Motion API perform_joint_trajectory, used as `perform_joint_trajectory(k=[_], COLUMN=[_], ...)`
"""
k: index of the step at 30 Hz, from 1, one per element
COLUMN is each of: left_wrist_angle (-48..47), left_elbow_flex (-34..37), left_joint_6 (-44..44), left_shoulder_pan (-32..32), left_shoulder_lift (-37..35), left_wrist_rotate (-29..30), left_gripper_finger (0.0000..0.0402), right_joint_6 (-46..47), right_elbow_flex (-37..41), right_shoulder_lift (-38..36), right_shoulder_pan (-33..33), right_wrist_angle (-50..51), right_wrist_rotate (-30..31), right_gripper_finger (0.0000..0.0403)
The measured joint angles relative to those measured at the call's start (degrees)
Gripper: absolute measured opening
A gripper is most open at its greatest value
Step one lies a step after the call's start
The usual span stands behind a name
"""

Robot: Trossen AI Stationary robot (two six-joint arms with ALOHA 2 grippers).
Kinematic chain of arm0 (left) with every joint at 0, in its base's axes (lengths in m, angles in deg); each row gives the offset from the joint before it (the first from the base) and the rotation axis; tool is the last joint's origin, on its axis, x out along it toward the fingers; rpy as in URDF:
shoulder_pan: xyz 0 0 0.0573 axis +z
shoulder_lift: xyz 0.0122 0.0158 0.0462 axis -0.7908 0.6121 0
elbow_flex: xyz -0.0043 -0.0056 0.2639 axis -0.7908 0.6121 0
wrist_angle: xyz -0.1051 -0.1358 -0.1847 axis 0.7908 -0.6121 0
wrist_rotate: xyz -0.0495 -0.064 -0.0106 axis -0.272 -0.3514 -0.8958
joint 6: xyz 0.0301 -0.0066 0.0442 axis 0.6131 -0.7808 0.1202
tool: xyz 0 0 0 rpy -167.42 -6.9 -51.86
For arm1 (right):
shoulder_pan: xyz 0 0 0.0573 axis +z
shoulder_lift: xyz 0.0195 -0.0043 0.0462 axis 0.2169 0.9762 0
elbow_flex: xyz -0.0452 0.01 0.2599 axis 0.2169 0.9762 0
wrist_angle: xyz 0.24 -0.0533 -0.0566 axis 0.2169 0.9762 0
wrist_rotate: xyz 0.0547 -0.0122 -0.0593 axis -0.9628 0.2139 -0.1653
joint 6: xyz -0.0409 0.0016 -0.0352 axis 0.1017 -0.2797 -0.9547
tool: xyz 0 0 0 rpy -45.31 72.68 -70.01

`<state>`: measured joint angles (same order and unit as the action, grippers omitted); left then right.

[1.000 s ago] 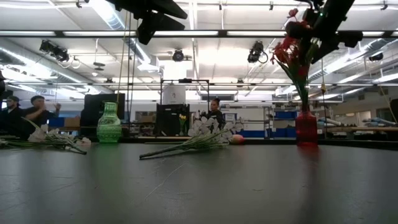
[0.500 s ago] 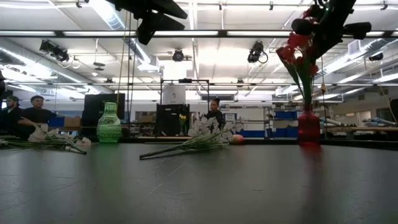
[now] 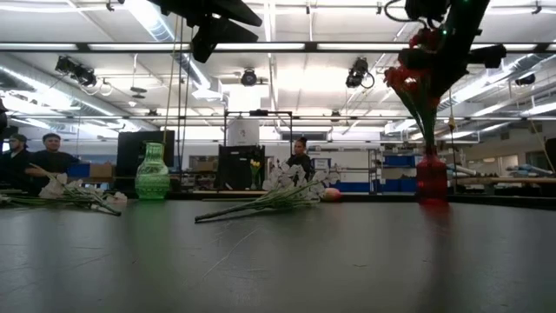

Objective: Sort flowers into vase by color
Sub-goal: Put the red flower into the red flower vase

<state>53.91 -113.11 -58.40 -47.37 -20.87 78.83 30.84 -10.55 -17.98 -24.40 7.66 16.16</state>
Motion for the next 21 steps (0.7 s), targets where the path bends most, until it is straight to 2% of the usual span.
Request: perform_joint_trajectory(k=[5, 16, 21], left_wrist_angle=[0.0, 0.0, 0.0], left_elbow_flex=[0.0, 0.0, 0.0], left_joint_6=[-0.1, -0.1, -0.1], left_shoulder_pan=[0.0, 0.0, 0.0], left_shoulder_lift=[0.0, 0.0, 0.0], left_wrist_rotate=[0.0, 0.0, 0.0], left_gripper_finger=[0.0146, 0.0146, 0.0146], right_joint_6=[0.1, 3.4, 5.2], right_elbow_flex=[0.3, -0.6, -4.2], right_shoulder_lift=[0.4, -3.7, -5.7], right_shoulder_pan=[0.0, 0.0, 0.0], right_wrist_angle=[0.0, 4.7, 7.8], right_wrist_rotate=[-0.3, -3.4, -6.2], right_gripper_finger=[0.0019, 0.0136, 0.0164])
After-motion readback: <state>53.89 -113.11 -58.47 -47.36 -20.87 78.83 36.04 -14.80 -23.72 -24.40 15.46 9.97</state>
